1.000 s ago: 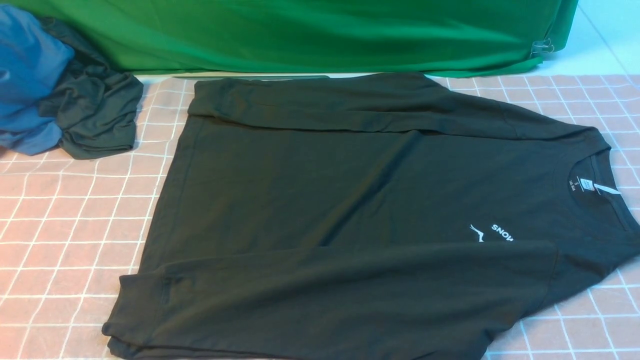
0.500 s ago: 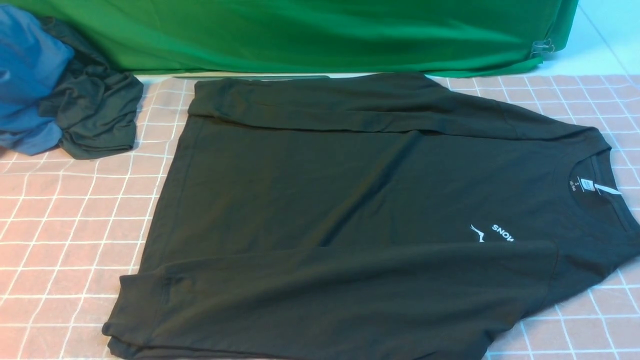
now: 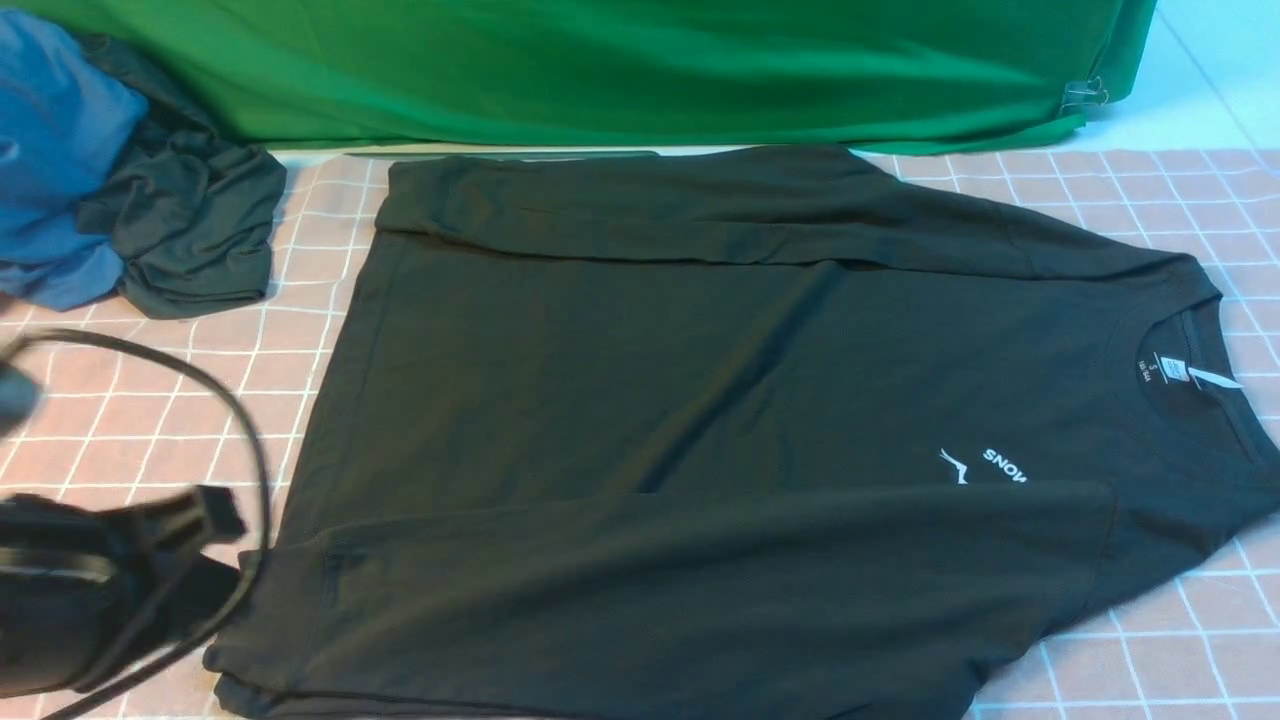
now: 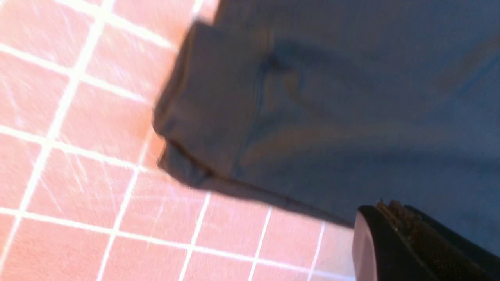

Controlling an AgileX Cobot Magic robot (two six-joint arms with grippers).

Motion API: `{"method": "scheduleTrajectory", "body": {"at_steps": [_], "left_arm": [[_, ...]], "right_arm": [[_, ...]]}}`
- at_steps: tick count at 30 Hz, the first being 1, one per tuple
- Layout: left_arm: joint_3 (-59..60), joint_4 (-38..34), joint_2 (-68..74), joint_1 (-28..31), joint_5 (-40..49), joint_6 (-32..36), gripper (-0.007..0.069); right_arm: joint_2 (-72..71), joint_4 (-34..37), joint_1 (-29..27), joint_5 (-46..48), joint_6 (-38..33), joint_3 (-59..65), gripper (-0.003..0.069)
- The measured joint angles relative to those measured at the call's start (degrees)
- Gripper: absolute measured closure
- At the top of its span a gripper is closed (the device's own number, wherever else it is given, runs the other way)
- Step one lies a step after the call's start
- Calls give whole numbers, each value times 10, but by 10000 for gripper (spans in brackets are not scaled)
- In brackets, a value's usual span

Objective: Fold a long-sleeved shirt over a pink coffee tablecloth.
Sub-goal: 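Reach out and grasp the dark shirt lying flat on the table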

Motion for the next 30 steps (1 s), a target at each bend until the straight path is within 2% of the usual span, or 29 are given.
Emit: {"method": "scheduleTrajectory", "body": {"at_steps": [4, 7, 9, 15, 18, 22, 26, 30], "left_arm": [[0, 1, 1, 0, 2, 18, 609], [0, 17, -30, 0, 2, 7, 609], [0, 45, -101, 0, 2, -31, 609], [0, 113, -287, 0, 4, -124, 609], [0, 144, -372, 0, 4, -166, 609], [0, 170, -442, 0, 4, -189, 609], [0, 175, -483, 0, 6, -199, 609], [0, 177, -490, 0, 22, -200, 609]], "right_arm": [[147, 0, 84, 92, -83, -101, 620], [218, 1, 113, 119, -126, -137, 620], [308, 6, 138, 154, -177, -187, 620], [459, 35, 147, 227, -238, -302, 620], [522, 53, 155, 235, -278, -361, 620], [591, 61, 180, 235, -334, -427, 620], [678, 63, 214, 235, -353, -501, 611], [757, 63, 245, 232, -366, -566, 568]]}}
